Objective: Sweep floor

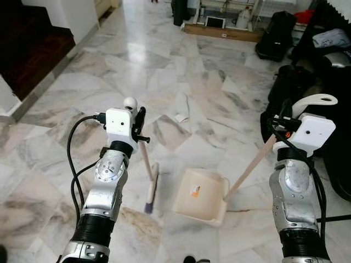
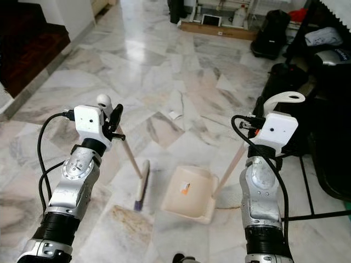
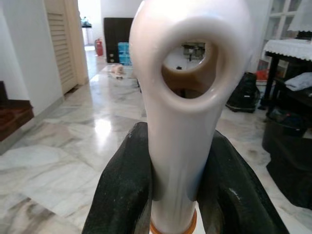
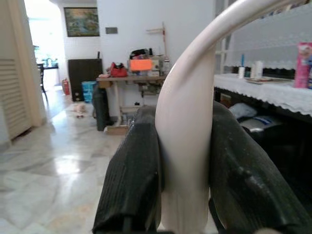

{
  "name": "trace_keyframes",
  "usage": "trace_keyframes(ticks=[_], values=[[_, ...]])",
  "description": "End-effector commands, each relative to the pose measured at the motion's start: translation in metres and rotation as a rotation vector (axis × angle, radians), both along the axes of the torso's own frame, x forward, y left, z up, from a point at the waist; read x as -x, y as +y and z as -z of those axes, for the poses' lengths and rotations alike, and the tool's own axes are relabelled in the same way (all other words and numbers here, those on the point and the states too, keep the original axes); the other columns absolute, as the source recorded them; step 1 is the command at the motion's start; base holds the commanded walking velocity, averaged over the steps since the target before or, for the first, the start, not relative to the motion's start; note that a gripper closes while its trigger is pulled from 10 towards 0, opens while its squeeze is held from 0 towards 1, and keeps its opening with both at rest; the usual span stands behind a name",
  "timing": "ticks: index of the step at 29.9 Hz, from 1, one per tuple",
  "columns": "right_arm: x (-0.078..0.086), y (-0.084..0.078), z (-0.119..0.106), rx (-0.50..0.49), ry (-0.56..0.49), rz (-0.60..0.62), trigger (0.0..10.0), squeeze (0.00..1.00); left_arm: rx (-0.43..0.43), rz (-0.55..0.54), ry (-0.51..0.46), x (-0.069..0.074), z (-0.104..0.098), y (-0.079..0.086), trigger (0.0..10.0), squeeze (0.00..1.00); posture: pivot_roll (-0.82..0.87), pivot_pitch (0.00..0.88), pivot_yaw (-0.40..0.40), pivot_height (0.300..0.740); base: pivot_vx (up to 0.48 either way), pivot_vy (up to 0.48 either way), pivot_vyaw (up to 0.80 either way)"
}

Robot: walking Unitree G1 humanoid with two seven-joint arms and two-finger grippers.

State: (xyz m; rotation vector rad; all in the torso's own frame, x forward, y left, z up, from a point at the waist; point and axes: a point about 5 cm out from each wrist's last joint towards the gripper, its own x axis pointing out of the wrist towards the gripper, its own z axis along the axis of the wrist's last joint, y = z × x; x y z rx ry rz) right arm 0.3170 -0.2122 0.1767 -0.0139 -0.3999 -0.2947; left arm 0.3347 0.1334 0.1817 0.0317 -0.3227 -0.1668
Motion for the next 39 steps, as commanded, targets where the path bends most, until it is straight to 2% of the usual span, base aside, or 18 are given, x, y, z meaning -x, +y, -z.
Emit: trace_keyframes(ticks=[1,8,13,16,39], values=[[0.0016,-0.0014,-0.0131,-0.001,-0.060,0.010,10.0,0.00,-0.004,0.010,-0.048,-0.0007,-0.0127,-0.0019,10.0,0.00,0.08,0.154,-0.043,0.740,0.364,0.000,0.00],[0.0019,0.0006,-0.0102,-0.021,-0.051,0.008,10.0,0.00,-0.010,0.018,-0.047,-0.0019,-0.0141,-0.0026,10.0,0.00,0.09,0.157,-0.028,0.740,0.365,0.000,0.00],[0.0018,0.0029,-0.0087,-0.036,-0.052,0.005,10.0,0.00,-0.014,0.022,-0.047,-0.0028,-0.0145,-0.0023,10.0,0.00,0.09,0.152,-0.029,0.740,0.367,0.000,-0.74],[0.0014,0.0074,-0.0087,-0.015,-0.049,-0.013,10.0,0.00,-0.013,0.021,-0.050,-0.0037,-0.0156,-0.0029,10.0,0.00,0.09,0.151,-0.032,0.740,0.365,0.000,0.00],[-0.0001,0.0067,-0.0129,0.001,-0.061,-0.027,10.0,0.00,-0.005,0.025,-0.055,-0.0027,-0.0151,-0.0049,10.0,0.00,0.08,0.118,-0.039,0.740,0.355,0.000,0.00]])
